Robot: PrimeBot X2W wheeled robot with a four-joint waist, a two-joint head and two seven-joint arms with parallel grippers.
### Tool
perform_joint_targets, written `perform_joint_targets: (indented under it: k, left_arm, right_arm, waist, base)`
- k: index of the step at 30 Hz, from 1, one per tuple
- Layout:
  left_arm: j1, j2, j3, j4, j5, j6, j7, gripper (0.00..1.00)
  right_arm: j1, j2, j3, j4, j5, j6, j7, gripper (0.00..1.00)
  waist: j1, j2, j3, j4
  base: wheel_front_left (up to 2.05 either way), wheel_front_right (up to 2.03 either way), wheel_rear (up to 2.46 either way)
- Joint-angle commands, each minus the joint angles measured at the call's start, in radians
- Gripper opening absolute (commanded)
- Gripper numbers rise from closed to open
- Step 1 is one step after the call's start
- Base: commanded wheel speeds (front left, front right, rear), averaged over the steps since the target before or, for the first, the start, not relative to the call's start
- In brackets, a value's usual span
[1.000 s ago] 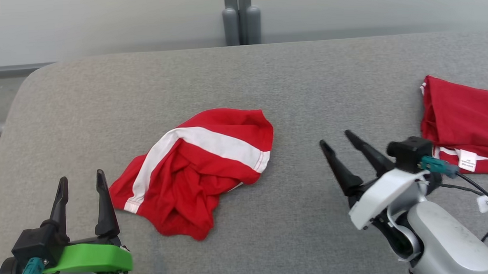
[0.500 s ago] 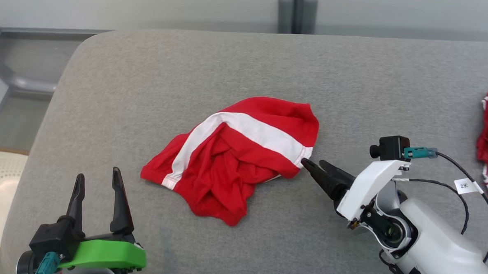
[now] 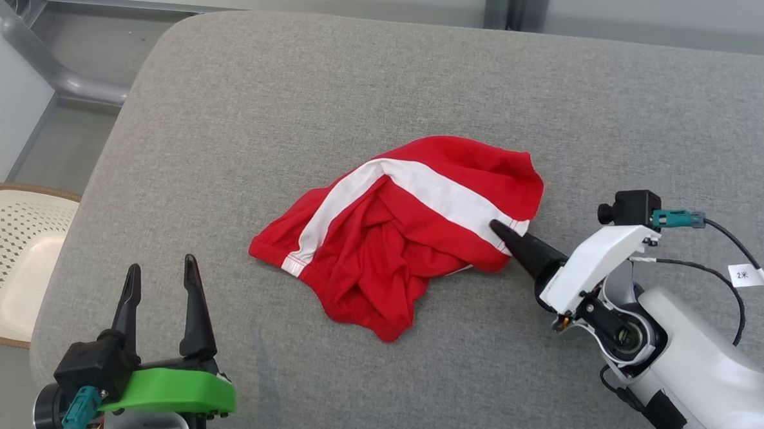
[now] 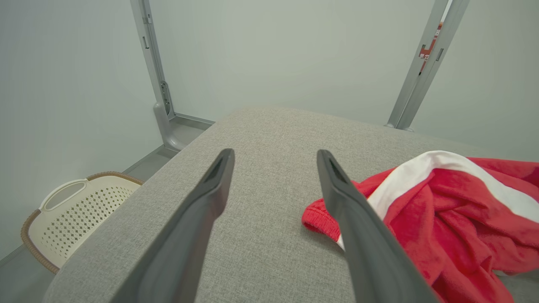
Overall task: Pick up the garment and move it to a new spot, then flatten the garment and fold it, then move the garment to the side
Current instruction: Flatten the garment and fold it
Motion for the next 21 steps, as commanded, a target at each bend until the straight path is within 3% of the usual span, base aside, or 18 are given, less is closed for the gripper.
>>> perform_joint_targets:
  k: [1, 11, 21]
  left_arm:
    - [-0.010, -0.001, 0.001, 0.004, -0.003, 0.000, -0.006, 1.00]
    - [-0.004, 0.014, 0.006, 0.011, -0.015, 0.000, 0.000, 1.00]
    - [0.004, 0.042, 0.002, 0.002, -0.020, 0.002, 0.043, 1.00]
  right_arm:
    - [-0.014, -0.007, 0.004, -0.003, -0.003, 0.001, -0.012, 0.00]
    - [-0.012, -0.058, 0.057, -0.090, 0.010, 0.001, -0.038, 0.00]
    - [0.020, -0.270, 0.117, -0.280, 0.049, 0.001, 0.106, 0.00]
  waist:
    - [0.0000, 0.0000, 0.000, -0.001]
    - [0.0000, 0.0000, -0.032, -0.076]
    - [0.0000, 0.0000, -0.069, -0.212]
  base:
    - [0.00, 0.00, 0.00]
    - [0.00, 0.00, 0.00]
    - [0.00, 0.00, 0.00]
